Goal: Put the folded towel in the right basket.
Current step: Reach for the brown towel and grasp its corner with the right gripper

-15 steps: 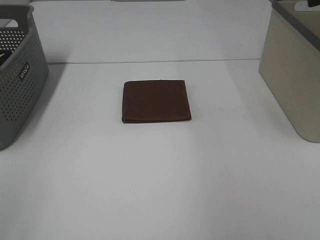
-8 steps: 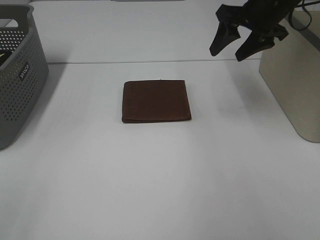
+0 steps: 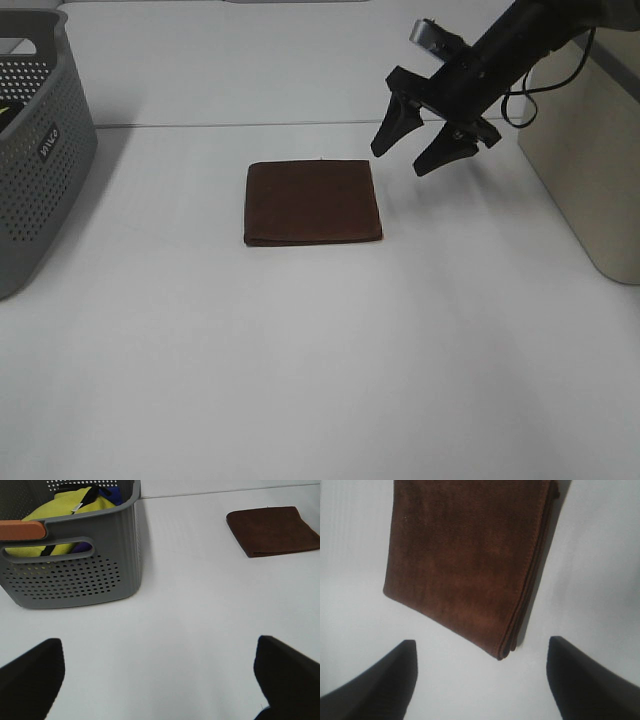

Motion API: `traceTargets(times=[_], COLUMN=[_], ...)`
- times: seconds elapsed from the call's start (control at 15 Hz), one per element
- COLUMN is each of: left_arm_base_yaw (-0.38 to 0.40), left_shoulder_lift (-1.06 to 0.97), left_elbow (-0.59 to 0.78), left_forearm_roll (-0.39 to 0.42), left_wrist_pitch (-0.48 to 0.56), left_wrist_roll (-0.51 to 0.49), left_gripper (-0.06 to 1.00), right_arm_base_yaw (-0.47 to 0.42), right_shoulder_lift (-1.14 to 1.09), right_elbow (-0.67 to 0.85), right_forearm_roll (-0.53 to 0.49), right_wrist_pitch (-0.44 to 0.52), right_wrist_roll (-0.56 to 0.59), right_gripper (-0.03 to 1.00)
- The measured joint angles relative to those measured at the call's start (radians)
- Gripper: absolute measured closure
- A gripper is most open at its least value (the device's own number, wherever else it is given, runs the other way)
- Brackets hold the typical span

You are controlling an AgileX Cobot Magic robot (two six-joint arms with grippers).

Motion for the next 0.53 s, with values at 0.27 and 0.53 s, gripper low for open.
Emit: traceTargets(times=[0.27, 0.53], left_arm_base_yaw=[0.000, 0.000], left_shoulder_lift=[0.000, 0.000], left_elbow=[0.000, 0.000], left_forearm_roll=[0.000, 0.000], left_wrist_pitch=[0.000, 0.000], left_wrist_roll=[0.000, 0.000], left_gripper=[-0.03, -0.03], right_arm_base_yaw=[0.000, 0.000], right_shoulder_lift=[0.132, 0.162], right_elbow=[-0.033, -0.036], right_forearm_roll=[0.018, 0.086], right_wrist_pitch=[-0.017, -0.060], right_wrist_roll=[-0.009, -0.035], right_gripper=[0.28, 0.28])
